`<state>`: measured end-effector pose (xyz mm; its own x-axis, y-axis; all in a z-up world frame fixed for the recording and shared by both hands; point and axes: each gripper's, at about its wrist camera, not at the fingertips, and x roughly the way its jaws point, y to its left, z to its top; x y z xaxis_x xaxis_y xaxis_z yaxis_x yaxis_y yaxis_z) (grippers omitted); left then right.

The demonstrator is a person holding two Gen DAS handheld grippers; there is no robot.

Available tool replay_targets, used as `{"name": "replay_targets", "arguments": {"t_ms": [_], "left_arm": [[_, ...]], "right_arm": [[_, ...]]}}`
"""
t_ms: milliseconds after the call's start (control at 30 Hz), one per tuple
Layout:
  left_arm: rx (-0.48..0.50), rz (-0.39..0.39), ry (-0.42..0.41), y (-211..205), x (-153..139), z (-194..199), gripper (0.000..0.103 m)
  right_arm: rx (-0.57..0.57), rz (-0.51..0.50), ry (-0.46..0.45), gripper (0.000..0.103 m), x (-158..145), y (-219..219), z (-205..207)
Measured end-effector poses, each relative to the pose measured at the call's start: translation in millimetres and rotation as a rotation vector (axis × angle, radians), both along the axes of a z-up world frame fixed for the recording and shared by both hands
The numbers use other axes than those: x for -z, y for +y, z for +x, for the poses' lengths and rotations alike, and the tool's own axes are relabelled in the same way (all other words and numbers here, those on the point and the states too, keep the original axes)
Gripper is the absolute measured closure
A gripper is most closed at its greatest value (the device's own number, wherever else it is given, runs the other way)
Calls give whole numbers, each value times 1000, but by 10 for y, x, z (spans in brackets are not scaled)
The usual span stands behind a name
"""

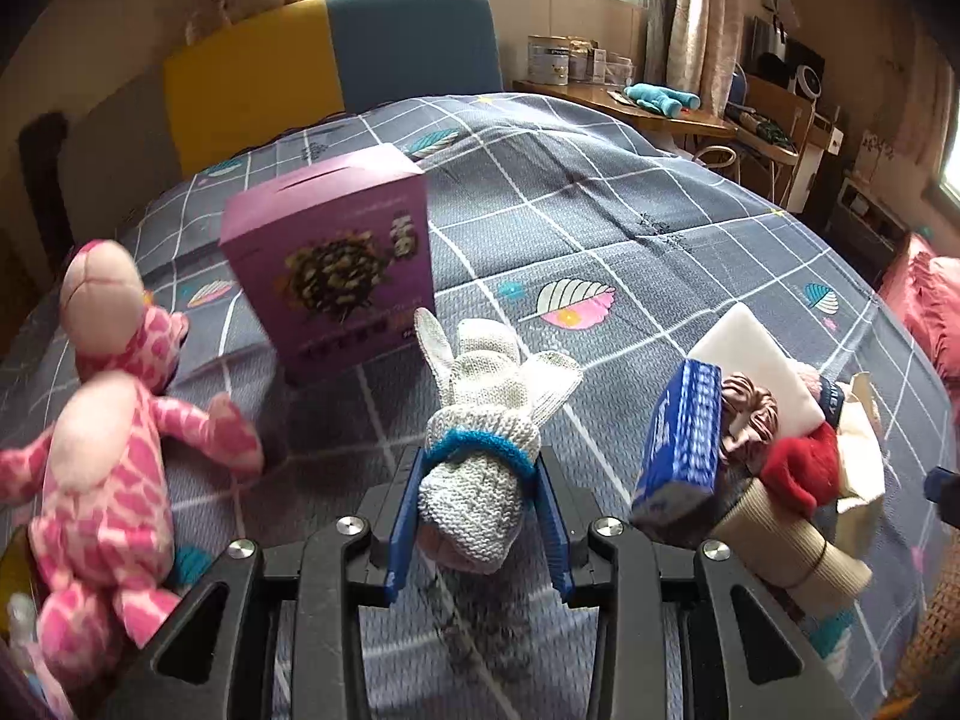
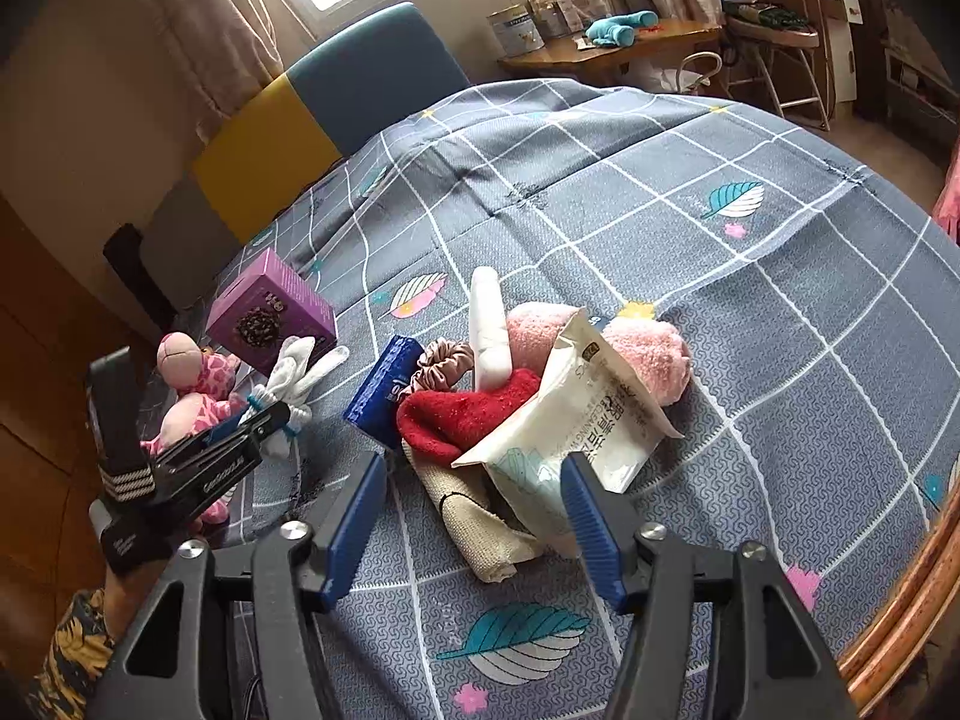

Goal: Organize soft objects
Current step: 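Carry the glove to the gold tray with left gripper while right gripper grasps white foam block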

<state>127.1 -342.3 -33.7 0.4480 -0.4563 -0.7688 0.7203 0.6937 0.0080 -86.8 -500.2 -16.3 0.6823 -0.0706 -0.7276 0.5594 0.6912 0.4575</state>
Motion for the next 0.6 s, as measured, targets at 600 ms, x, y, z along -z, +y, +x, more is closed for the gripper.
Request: {"name": "replay_targets", "arguments": {"t_ms": [600], "left_arm": [[-46, -132, 52, 1188, -241, -757, 67]], "right_arm": [[-63, -108, 244, 70, 313, -580, 1409]]}}
